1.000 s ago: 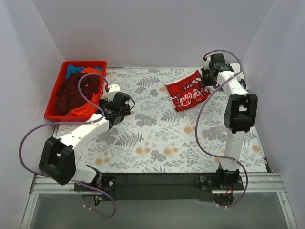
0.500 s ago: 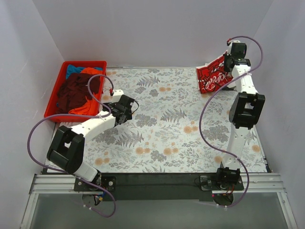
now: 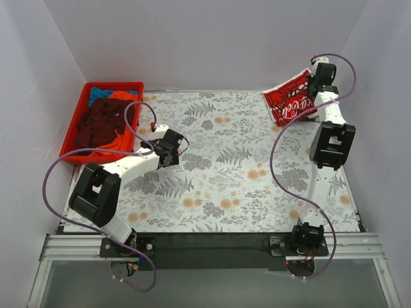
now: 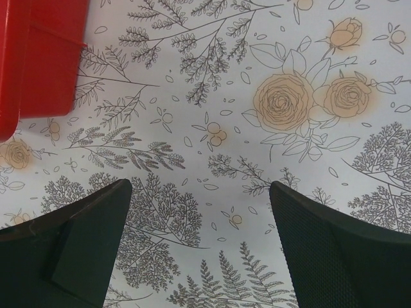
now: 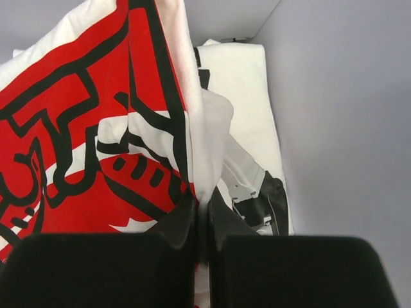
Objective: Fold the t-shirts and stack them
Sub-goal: Neatly place the folded tshirt to the corner
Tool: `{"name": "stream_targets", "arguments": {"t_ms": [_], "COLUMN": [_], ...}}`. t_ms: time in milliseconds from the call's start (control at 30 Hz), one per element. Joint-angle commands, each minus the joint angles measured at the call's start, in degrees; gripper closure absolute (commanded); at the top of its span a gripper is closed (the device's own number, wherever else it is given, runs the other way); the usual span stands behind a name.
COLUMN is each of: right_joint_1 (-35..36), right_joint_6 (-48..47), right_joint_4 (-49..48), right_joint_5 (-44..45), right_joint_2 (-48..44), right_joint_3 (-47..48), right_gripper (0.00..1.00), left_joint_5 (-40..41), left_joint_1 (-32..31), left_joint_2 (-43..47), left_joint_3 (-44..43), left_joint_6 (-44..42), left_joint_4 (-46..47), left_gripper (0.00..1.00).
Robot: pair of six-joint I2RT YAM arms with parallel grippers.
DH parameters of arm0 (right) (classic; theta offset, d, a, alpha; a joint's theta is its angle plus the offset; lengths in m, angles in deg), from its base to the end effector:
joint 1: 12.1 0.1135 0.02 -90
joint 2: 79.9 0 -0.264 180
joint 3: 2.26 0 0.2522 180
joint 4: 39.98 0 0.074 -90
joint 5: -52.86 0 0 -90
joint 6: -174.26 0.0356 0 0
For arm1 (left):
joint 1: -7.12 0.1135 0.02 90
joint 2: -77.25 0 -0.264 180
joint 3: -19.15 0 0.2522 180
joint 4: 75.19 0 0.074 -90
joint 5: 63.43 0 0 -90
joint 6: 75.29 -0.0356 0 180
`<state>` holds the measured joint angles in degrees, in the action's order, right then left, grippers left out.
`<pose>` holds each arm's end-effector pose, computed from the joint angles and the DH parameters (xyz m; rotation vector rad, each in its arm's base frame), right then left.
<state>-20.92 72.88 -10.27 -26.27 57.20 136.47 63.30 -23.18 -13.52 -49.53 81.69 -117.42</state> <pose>0.5540 -0.0927 0.2491 0.0720 2.0757 -0.4124 0.2712 -0.1338 0.1902 -0.9176 2.1970 0.1146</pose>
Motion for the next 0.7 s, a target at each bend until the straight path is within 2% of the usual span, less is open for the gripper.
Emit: {"name": "stream_targets", "arguments": {"t_ms": [0, 367, 667], "right_joint_1": [-1.9, -5.2, -6.5], "right_joint_6": [-0.1, 5.4, 7.3], "right_joint_4": [-9.6, -14.5, -15.4], "right_joint_5": [1.7, 4.2, 5.6], "right_joint_2": [-1.2, -1.7, 1.0], "right_joint_3": [0.9, -4.5, -4.0], "right_gripper": [0.96, 0.96, 0.94], "left_joint_5": [0.5, -0.3, -0.4], "left_joint_1": [0.2, 0.2, 0.2], "left_joint_2": [0.0, -2.0, -3.0], "left_joint_3": [-1.7, -1.9, -2.2], "left_joint_6": [0.8, 0.7, 0.7], "left_joint_4": [-0.5, -0.6, -0.7], "left_gripper": [0.12, 0.12, 0.13]}}
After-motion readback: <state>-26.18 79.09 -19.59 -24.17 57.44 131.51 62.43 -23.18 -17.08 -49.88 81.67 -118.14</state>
